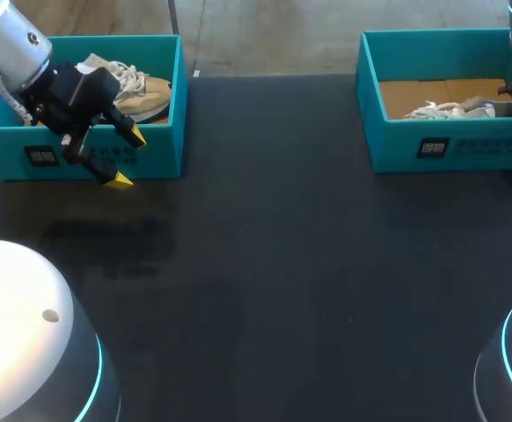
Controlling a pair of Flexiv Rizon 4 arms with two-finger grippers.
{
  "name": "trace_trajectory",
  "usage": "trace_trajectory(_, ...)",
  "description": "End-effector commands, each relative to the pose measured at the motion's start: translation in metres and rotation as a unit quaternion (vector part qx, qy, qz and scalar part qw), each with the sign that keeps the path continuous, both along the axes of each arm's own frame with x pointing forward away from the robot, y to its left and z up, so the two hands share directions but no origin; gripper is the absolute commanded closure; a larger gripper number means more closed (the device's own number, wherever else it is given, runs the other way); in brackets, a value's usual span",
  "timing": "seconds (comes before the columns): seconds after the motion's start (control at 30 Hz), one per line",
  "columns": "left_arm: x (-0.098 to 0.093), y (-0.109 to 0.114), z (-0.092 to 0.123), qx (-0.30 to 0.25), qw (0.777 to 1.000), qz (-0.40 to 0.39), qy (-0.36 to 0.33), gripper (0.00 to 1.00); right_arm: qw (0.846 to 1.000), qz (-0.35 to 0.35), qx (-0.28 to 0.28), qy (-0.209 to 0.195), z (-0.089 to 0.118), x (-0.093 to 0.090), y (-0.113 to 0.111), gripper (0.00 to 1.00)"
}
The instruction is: Take the shoe out of the shoebox, open the shoe tongue, remove and reinsert the insole, then place the shoe into the shoebox
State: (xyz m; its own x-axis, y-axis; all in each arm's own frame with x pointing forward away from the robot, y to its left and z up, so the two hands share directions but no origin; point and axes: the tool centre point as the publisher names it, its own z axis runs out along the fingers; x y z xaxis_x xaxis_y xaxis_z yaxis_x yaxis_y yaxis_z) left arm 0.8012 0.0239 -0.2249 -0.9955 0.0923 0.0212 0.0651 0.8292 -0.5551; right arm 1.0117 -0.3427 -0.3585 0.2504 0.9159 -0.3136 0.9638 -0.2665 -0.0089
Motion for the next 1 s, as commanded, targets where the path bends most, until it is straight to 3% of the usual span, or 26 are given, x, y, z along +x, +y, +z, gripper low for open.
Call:
trace_trajectory(0.03, -0.001, 0.000, 0.000, 0.001, 1.000, 0.000, 0.000, 0.00, 1.000, 0.001, 0.001, -0.002, 0.006, -0.002, 0.002, 0.54)
trace_trajectory(0.57, -0.001, 0.000, 0.000, 0.001, 1.000, 0.000, 0.000, 0.00, 0.999, 0.005, 0.009, -0.053, 0.059, 0.003, 0.004, 0.49)
trace_trajectory(0.8, -0.001, 0.000, 0.000, 0.001, 1.000, 0.000, 0.000, 0.00, 0.995, 0.001, 0.057, -0.082, 0.084, 0.004, 0.011, 0.46)
trace_trajectory(0.93, -0.001, 0.000, 0.000, 0.001, 1.000, 0.000, 0.000, 0.00, 0.995, 0.001, 0.059, -0.083, 0.085, 0.004, 0.011, 0.45)
trace_trajectory(0.97, -0.001, 0.000, 0.000, 0.001, 1.000, 0.000, 0.000, 0.00, 0.991, 0.031, 0.081, -0.101, 0.104, 0.002, 0.023, 0.42)
trace_trajectory(1.0, -0.001, 0.000, 0.000, 0.001, 1.000, 0.000, 0.000, 0.00, 0.990, 0.045, 0.090, -0.102, 0.110, 0.000, 0.028, 0.42)
